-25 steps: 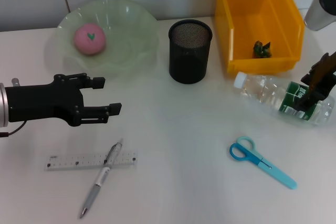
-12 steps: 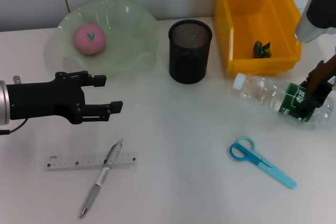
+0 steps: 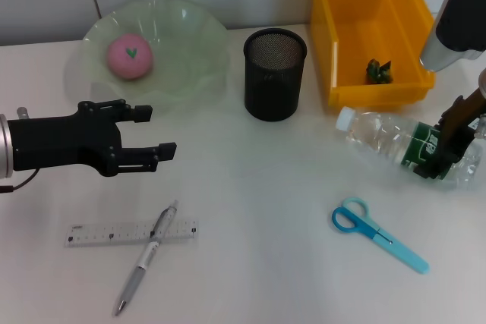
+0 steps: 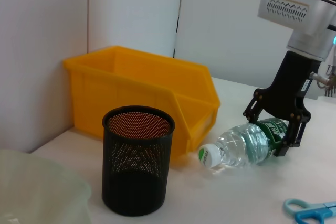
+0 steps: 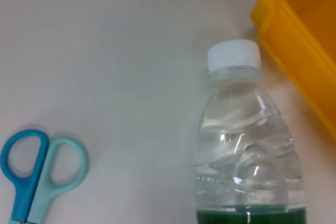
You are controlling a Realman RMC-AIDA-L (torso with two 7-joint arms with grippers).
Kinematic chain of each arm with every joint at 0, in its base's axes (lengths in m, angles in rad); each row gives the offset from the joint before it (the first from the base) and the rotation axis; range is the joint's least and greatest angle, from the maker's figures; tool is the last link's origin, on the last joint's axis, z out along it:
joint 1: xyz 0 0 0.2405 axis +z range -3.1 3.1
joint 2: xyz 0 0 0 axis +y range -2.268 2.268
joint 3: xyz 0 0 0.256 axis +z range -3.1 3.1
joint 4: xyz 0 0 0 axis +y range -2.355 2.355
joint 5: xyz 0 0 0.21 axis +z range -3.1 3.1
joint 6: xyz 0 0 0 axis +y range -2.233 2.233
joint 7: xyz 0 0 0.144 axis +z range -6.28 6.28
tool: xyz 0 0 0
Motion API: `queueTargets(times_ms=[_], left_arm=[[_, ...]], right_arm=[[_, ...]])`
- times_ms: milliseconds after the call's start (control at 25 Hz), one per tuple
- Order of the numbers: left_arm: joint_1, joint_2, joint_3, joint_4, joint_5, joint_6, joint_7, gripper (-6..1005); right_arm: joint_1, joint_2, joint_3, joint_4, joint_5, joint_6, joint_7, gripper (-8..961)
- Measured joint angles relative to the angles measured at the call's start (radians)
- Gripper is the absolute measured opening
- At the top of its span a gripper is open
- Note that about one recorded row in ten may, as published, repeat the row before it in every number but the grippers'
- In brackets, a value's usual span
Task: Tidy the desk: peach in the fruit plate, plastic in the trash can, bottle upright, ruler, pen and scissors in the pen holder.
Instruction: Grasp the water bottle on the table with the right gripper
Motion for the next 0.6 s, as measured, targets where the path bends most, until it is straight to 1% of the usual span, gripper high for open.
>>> queueTargets(times_ms=[160,600], left_arm=[[-0.003,0.0,0.0,-0.003,0.0,-0.002,0.001,815],[-0.005,0.0,0.0,-0.002,0.0,-0.001,0.0,814]], right_arm=[[0.002,0.005,-0.005,0.014,-0.001,0.015,-0.006,792],[0.003,0.006,-0.012,0.034,-0.001,0.035,-0.006,791]])
